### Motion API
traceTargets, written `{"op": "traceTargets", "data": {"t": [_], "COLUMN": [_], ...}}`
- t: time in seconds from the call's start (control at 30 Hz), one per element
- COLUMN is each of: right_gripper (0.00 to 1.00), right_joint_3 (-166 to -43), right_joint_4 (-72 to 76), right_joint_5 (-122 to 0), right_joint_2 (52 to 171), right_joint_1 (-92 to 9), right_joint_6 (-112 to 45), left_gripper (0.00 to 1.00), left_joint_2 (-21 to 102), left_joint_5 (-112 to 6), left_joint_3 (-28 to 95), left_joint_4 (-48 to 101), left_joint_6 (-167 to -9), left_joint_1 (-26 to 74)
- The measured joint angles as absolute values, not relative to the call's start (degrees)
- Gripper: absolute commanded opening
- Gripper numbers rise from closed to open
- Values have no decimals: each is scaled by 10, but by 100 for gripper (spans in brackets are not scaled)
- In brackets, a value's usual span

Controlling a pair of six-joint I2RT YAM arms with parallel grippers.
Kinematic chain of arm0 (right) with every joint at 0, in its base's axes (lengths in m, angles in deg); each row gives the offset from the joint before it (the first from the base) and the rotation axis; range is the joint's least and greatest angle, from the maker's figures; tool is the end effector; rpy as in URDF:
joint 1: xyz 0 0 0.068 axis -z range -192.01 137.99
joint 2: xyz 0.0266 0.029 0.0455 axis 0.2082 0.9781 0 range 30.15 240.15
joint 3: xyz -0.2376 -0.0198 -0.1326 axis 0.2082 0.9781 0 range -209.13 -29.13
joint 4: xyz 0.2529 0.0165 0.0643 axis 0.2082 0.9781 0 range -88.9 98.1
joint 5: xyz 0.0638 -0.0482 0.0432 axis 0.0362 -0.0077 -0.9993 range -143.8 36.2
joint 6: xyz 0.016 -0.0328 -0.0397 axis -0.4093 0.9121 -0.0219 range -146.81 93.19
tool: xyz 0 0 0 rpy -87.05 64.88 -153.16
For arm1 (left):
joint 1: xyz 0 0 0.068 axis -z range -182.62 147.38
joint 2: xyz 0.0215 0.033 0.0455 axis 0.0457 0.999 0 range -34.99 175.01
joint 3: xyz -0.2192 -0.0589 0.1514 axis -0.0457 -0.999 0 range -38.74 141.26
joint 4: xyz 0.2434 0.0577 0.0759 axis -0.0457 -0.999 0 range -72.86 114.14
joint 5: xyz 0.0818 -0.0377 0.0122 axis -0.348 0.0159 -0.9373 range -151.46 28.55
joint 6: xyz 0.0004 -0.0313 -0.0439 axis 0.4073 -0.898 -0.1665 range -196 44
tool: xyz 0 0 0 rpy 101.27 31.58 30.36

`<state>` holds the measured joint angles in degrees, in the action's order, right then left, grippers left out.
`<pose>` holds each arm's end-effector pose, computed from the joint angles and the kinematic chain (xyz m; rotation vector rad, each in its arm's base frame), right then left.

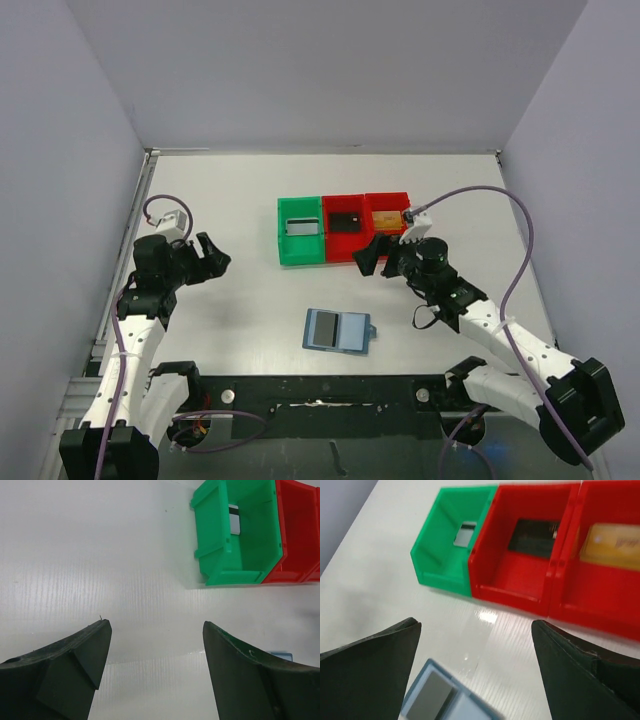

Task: Take the credit cards out of the card holder

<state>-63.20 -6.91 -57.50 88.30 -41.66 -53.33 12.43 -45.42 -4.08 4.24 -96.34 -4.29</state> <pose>0.2023 0.1177 0.2622 -0.0987 1.9142 0.7337 0.1848 -0.0045 0.2540 -0.2478 2.1414 -0.4893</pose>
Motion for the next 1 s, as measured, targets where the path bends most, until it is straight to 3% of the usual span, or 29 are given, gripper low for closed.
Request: {"op": "traceTargets", "data": {"t": [0.07,0.27,0.4,0.63,0.8,0.93,1.0], "right_gripper": [98,79,70,49,46,32,31], "right_joint_3": [-599,-519,-511,-518,-518,-518,-518], "right_joint_4": [-61,-82,-81,-42,-30,-36,-41], "right_joint_5": [-580,-606,-577,-461,-428,-436,-445], "right_joint_2": [873,831,836,887,923,958,977], "right_joint_1": [-417,-430,-515,-668,-684,-684,-684], "right_joint_6": [-590,-729,-785,-866,-913,-927,-932], "left_gripper": [72,72,66,49,45,42,41], "left_joint_2": [124,124,125,126,143,180,197], "left_joint_5": [-447,-414,-387,-364,-403,-430,-442], "left_joint_3": [-41,-41,-41,-101,-140,-144,-147], "left_joint_4": [43,45,56,142,191,229,250], "left_joint_6": [-963,-966,-979,-1075,-1133,-1163,-1175], "left_joint_1": [-43,-35,-5,137,254,307,328]}}
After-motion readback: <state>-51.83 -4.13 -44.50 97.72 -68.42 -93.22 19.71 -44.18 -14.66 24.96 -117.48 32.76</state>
